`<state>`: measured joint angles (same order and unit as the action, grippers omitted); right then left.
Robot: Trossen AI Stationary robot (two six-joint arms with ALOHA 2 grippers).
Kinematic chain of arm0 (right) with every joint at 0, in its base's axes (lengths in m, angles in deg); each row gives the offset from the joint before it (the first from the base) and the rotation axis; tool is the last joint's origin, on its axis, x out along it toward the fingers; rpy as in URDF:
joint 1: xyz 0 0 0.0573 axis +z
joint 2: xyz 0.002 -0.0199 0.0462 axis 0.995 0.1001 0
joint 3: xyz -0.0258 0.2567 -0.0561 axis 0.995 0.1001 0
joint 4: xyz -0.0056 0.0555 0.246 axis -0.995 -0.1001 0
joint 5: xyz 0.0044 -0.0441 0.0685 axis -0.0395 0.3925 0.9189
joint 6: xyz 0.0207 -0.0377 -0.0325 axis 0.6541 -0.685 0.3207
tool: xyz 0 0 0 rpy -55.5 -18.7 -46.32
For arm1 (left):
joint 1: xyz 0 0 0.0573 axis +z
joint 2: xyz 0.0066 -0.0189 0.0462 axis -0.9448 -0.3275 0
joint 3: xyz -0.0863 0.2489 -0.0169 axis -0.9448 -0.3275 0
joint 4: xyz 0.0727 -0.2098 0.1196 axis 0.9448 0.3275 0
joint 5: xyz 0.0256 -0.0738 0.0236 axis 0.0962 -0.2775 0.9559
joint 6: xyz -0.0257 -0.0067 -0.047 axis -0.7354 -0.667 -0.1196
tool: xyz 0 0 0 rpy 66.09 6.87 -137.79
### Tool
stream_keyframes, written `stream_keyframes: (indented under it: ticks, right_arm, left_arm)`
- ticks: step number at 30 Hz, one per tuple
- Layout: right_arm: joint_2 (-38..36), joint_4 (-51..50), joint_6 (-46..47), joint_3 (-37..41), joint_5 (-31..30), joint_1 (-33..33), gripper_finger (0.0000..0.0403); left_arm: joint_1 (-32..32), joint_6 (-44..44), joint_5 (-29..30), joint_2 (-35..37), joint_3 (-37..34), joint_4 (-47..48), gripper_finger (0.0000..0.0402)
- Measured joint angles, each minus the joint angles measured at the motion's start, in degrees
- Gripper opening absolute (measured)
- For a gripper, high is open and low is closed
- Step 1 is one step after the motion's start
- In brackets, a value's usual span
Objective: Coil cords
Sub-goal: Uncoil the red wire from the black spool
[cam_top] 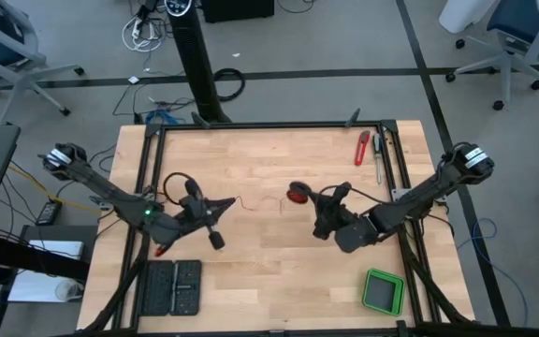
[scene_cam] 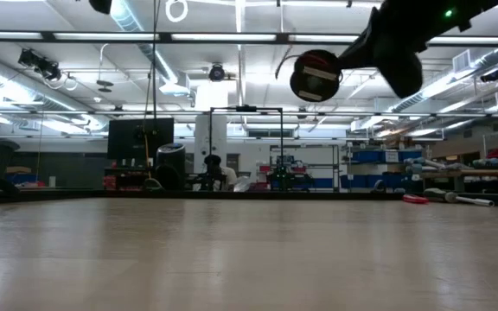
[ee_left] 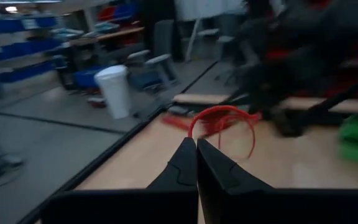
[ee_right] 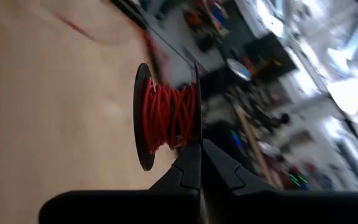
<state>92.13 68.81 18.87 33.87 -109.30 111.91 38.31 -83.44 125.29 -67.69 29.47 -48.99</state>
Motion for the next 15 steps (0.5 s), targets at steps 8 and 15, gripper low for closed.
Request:
stream_keyframes:
  ticks: [8,15]
  right_arm:
    - [0.0,2.02,-0.6,0.0,-7.87,-8.72,0.0]
    - [0.0,13.5,-3.26,0.0,-4.71,-16.19,0.0]
  left_arm:
    - [-0.99,-0.36,-7.56,-0.32,0.02,-3.03,0.0]
    - [-1.25,-1.56,-9.41,-4.04,0.0,-2.4,0.0]
